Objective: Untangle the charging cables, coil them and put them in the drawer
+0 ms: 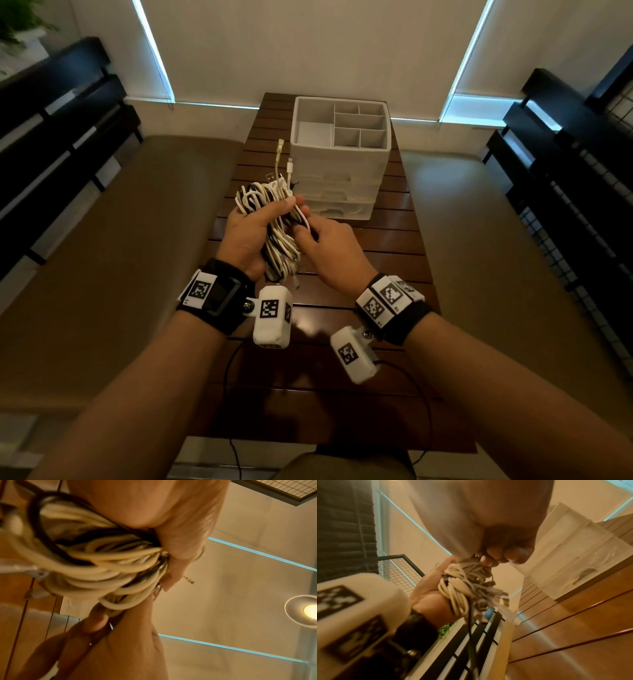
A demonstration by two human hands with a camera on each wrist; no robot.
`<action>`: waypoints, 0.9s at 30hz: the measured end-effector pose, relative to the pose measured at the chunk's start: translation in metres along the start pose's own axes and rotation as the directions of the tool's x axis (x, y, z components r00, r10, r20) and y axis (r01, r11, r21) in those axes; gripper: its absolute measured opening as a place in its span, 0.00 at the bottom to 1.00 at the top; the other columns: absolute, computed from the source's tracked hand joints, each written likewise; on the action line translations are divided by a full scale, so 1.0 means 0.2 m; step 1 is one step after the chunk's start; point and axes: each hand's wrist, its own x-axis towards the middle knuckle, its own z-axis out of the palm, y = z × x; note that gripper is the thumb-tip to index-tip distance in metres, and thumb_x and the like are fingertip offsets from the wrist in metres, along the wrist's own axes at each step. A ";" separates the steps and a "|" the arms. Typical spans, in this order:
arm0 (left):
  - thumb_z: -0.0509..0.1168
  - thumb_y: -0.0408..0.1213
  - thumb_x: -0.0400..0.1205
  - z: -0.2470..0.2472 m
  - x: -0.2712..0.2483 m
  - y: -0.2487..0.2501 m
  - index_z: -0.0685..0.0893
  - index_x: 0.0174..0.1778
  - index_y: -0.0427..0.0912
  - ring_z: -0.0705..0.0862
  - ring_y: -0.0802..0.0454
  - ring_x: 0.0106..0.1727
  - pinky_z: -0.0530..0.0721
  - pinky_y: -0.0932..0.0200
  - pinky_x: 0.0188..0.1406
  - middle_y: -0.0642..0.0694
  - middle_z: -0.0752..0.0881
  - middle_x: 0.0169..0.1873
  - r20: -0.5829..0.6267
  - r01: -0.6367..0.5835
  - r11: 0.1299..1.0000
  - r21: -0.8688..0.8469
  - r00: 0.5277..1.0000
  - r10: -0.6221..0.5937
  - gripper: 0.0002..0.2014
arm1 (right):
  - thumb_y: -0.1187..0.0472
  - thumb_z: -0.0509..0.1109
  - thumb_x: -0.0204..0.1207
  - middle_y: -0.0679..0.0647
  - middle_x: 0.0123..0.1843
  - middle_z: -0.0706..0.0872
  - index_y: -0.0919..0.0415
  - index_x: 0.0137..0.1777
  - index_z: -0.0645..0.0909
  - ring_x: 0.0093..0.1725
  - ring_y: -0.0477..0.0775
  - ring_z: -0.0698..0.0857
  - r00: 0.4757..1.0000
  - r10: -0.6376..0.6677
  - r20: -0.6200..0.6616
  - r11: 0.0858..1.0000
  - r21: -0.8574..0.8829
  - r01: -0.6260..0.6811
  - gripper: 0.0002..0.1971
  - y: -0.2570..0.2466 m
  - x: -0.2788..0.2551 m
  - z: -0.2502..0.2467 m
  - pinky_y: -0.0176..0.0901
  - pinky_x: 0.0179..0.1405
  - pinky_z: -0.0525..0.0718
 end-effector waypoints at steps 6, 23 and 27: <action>0.71 0.31 0.87 -0.02 0.01 -0.02 0.84 0.70 0.30 0.91 0.38 0.60 0.90 0.40 0.64 0.28 0.88 0.64 0.015 -0.027 0.999 -0.019 1.000 0.027 0.16 | 0.50 0.57 0.89 0.52 0.37 0.84 0.53 0.43 0.76 0.36 0.57 0.82 0.997 0.057 0.051 0.994 -0.092 -0.052 0.15 -0.06 -0.02 -0.01 0.53 0.36 0.80; 0.68 0.31 0.87 -0.08 0.04 0.08 0.87 0.62 0.41 0.84 0.53 0.39 0.89 0.53 0.48 0.47 0.83 0.37 0.166 -0.041 0.998 -0.044 0.985 0.048 0.09 | 0.37 0.53 0.91 0.58 0.64 0.86 0.59 0.73 0.75 0.59 0.55 0.85 0.935 0.068 0.348 0.990 0.091 -0.106 0.28 -0.14 -0.01 -0.12 0.54 0.63 0.87; 0.73 0.31 0.85 -0.05 0.03 0.08 0.87 0.56 0.41 0.81 0.53 0.33 0.86 0.54 0.37 0.47 0.80 0.32 0.112 -0.083 0.996 0.027 0.991 0.079 0.05 | 0.34 0.76 0.77 0.52 0.69 0.82 0.57 0.77 0.67 0.65 0.47 0.86 0.917 0.095 0.388 0.890 0.379 -0.252 0.39 -0.09 0.01 -0.08 0.41 0.63 0.88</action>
